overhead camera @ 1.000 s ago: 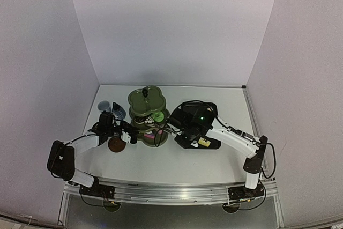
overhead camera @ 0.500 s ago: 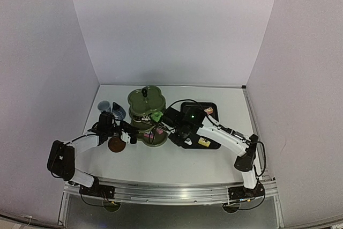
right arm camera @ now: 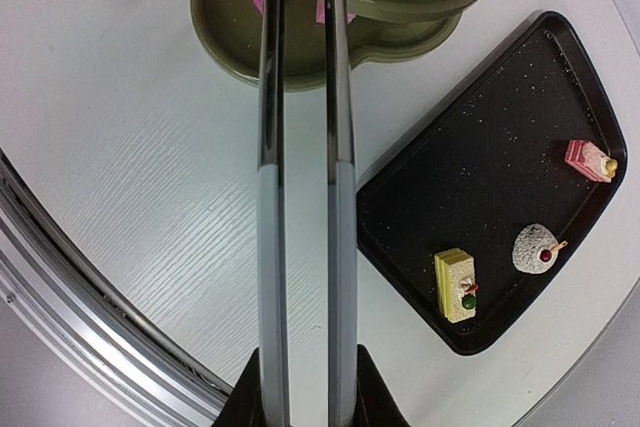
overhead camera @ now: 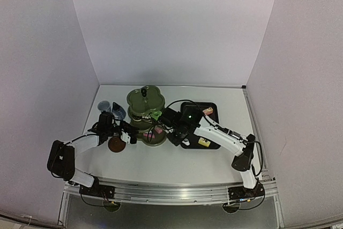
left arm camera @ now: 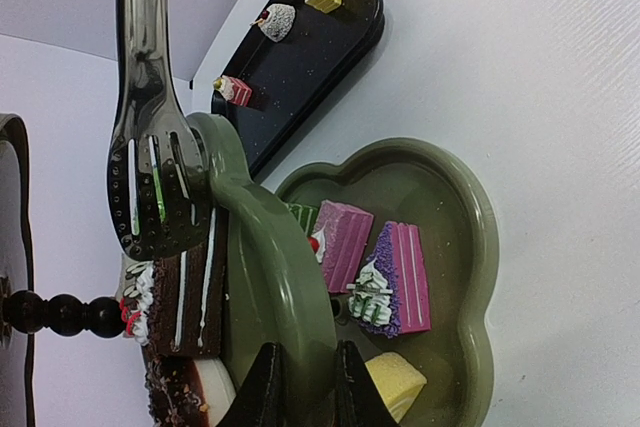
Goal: Serve the afternoon tea
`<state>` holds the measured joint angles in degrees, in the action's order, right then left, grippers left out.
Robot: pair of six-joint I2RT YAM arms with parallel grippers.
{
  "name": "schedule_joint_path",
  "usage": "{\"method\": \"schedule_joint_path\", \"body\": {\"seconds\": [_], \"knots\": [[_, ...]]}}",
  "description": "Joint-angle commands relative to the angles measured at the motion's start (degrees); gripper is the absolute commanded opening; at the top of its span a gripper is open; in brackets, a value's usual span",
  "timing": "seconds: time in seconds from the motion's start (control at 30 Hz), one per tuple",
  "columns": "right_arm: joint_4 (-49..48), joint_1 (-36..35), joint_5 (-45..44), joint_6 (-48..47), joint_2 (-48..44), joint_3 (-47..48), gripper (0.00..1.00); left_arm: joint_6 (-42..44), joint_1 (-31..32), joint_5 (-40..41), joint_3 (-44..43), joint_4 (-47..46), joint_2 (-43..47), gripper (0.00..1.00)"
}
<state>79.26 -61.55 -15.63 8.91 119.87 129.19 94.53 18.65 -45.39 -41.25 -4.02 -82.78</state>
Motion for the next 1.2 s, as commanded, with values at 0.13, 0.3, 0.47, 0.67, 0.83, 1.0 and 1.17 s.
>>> {"method": "schedule_joint_path", "body": {"seconds": [0.13, 0.3, 0.47, 0.67, 0.83, 1.0, 1.17], "knots": [[8.6, 0.0, -1.0, 3.1, 0.8, 2.9, 0.0, 1.0, 0.0, -1.7, -1.5, 1.8, -1.1, 0.0], [7.7, 0.0, -0.9, 4.7, 0.8, 2.2, 0.0, 1.1, 0.0, -1.7, -1.5, 1.9, -1.0, 0.0], [6.6, -0.1, 2.7, 3.7, -1.6, -0.7, 0.0, 1.1, 0.0, -1.5, -1.4, 1.9, -1.1, 0.0], [3.5, -1.0, 9.7, 1.0, -7.2, -5.9, 0.0, 1.0, 0.0, -1.4, -1.3, 1.8, -1.0, 0.0], [4.0, -1.3, 12.3, -0.3, -8.5, -7.9, 0.0, 0.9, 0.0, -1.3, -1.4, 1.8, -1.2, 0.0], [4.2, -1.5, 13.1, -1.9, -7.7, -6.2, 0.0, 0.8, 0.0, -1.2, -1.7, 2.0, -1.3, 0.0], [4.2, -1.5, 14.7, -2.7, -6.6, -5.6, 0.0, 0.8, 0.0, -1.1, -1.9, 2.0, -1.6, 0.0]]}}
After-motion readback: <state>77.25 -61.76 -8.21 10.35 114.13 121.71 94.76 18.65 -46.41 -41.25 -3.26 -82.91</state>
